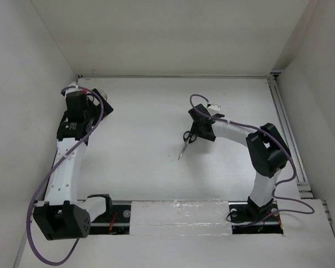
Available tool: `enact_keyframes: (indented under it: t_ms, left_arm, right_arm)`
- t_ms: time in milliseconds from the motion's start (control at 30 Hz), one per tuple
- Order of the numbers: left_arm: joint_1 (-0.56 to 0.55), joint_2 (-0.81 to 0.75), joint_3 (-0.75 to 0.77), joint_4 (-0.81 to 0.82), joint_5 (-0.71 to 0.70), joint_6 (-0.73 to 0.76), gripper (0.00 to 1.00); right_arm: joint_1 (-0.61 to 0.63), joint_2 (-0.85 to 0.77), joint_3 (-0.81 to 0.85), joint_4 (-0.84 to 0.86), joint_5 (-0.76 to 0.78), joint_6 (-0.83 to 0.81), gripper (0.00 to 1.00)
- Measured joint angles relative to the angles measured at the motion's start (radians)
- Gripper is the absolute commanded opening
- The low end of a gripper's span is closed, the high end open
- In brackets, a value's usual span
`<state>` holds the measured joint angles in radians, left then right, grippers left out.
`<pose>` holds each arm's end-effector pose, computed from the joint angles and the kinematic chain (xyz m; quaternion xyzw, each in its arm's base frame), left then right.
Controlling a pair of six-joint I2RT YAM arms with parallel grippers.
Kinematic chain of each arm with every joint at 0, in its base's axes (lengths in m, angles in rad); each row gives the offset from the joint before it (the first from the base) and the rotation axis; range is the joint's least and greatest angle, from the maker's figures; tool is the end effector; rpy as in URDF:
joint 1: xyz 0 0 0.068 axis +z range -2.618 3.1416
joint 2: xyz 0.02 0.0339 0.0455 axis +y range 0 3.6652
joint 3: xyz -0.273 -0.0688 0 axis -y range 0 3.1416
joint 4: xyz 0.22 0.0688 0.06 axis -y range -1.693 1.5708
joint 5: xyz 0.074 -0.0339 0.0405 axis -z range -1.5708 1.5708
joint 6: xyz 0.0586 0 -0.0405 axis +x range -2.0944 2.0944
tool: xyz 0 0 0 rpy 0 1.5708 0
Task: Sort the stationery into containers
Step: Pick up the scissors from the center of the board.
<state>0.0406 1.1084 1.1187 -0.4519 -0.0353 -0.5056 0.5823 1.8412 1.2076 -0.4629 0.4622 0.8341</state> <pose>0.2372 0.0117 0.3634 -0.2369 0.8108 -0.1088 0.5240 0.3180 0.1781 0.1822 0.1722 0.9319 -0.0203 0.3185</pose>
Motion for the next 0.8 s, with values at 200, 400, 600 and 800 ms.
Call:
enact_keyframes:
  t_ms: [200,400,600,800]
  left_arm:
    - [0.000,-0.013,0.000,0.001,0.005,0.000,1.00]
    - [0.000,-0.014,0.000,0.003,0.009,0.004,1.00]
    - [0.000,-0.014,0.000,0.006,0.014,0.011,1.00]
    - [0.000,-0.014,-0.003,0.039,0.151,0.039,1.00]
  right_arm:
    - [0.031,0.039,0.005,-0.024,0.014,0.000,0.71]
    - [0.042,0.043,0.006,-0.026,0.018,0.005,0.25]
    - [0.050,0.055,0.016,-0.004,0.010,0.003,0.00]
    - [0.049,0.037,-0.008,0.041,-0.025,-0.068,0.00]
